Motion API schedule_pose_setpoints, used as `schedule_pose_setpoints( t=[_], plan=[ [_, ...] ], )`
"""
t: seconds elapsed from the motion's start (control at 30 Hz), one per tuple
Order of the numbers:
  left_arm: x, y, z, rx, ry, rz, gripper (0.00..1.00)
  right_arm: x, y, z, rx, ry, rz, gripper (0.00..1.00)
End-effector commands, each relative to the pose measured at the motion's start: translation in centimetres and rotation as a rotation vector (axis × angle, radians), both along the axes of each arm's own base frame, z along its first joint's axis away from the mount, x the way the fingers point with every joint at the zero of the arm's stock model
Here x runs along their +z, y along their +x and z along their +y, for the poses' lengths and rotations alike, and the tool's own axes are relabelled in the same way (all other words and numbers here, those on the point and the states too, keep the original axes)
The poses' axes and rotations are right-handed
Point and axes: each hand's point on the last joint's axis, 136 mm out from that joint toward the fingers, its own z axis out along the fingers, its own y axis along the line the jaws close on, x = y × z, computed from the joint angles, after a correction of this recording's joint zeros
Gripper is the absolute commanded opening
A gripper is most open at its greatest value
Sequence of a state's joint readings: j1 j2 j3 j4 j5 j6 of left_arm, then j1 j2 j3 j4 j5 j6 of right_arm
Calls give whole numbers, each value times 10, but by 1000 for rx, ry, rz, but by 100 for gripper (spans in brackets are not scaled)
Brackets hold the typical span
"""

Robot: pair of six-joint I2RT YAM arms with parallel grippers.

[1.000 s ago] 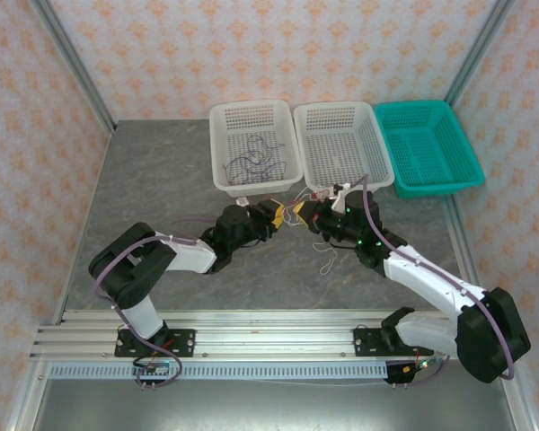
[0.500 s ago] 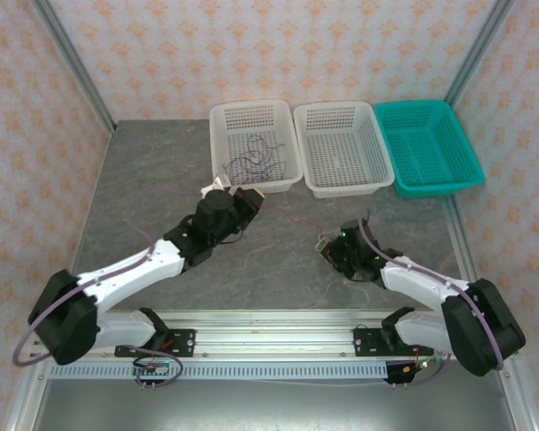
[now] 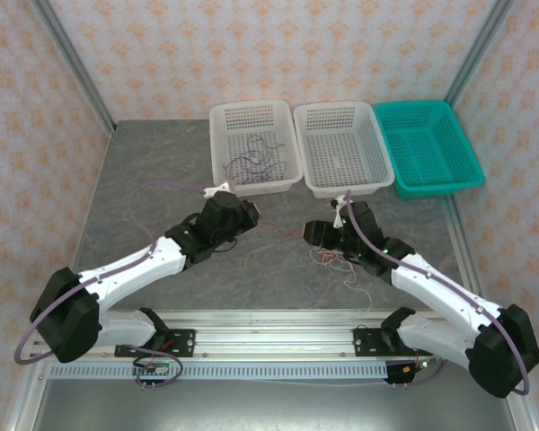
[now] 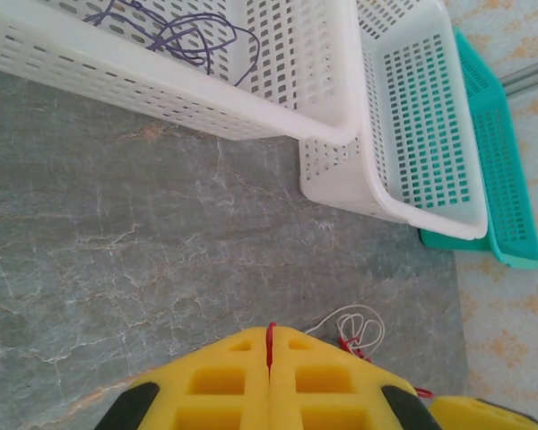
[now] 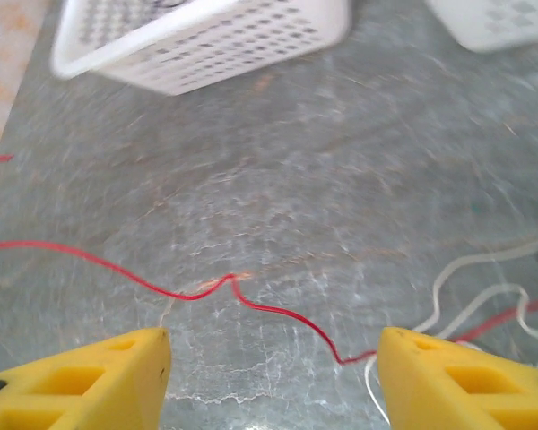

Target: Untangle the cables

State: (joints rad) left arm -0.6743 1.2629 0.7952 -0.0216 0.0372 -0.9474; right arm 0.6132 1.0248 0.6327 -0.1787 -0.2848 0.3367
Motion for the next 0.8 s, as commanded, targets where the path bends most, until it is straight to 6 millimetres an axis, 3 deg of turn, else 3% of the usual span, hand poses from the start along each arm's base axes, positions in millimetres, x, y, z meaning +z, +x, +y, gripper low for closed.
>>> schedule_pose_setpoints(
  t=[0.0,0.1,0.27,0.37,0.47,0.53,0.6,0.77],
  plan=[
    [20,-3,3,-16,33,-39,0,-6,8,15,175,-205,-171,66],
    [31,-4,5,-15,30,-54,0,-25,16,28,223,-289,-210,70],
    [48,-10,14,-3,26,-79,0,-60,49,0,22,-457,-214,65],
    [65,-12,30,33,15,-104,0,-85,53,-12,-23,-536,-167,52],
    [82,-15,59,117,5,-128,0,-111,50,-23,-75,-573,-69,30],
    [92,-16,78,169,-10,-138,0,-127,46,-29,-95,-579,6,25],
    [102,-19,97,216,-20,-154,0,-136,44,-37,-139,-575,62,26],
    [124,-31,147,334,-4,-180,0,-146,45,-65,-287,-503,137,39]
  ],
)
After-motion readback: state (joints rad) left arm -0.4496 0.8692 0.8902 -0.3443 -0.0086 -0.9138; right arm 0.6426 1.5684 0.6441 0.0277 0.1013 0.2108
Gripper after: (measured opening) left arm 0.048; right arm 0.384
